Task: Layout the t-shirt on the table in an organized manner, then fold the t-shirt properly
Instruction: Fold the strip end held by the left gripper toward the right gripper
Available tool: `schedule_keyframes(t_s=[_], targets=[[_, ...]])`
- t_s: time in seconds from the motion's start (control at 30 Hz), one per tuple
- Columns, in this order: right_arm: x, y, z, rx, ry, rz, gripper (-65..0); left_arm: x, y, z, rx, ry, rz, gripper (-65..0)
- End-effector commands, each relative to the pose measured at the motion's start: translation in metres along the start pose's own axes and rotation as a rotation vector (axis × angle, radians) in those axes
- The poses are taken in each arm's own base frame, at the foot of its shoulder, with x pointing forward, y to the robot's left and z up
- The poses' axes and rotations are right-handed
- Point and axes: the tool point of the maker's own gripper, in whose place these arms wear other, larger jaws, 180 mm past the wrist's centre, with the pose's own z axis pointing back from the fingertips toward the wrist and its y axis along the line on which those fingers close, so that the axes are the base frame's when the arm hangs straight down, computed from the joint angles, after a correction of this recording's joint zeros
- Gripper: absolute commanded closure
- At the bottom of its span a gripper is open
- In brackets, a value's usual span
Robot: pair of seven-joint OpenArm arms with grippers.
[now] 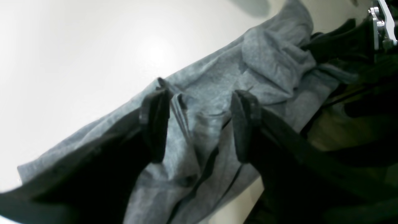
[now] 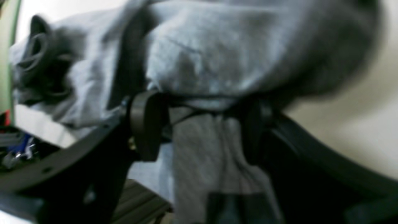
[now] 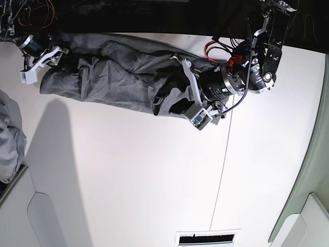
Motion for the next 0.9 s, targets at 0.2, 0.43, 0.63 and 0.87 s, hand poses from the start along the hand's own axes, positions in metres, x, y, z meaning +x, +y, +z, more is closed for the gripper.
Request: schedule_keyframes(t_s=[0.2, 0.43, 0.63, 0.87], targets=[[0.007, 0.014, -0.011, 0.029, -0.013, 0.01, -9.7, 0.014, 0.068, 0.041, 0.193, -0.077, 0.042, -34.0], [0.057, -0.002, 0.015, -0.035, -0.148, 0.046, 0.0, -0.006, 0.111, 0.076, 0.316, -0.041, 0.079, -34.0], [0.119, -0.014, 0.068, -0.138, -0.252, 0.199, 0.0, -0.061, 0.121, 0.063, 0.295, 0.027, 0.246, -34.0], [0.156, 0.033, 0.081, -0.048, -0.317, 0.32, 0.0, -0.084, 0.049, 0.009, 0.051, 0.06, 0.315, -34.0]])
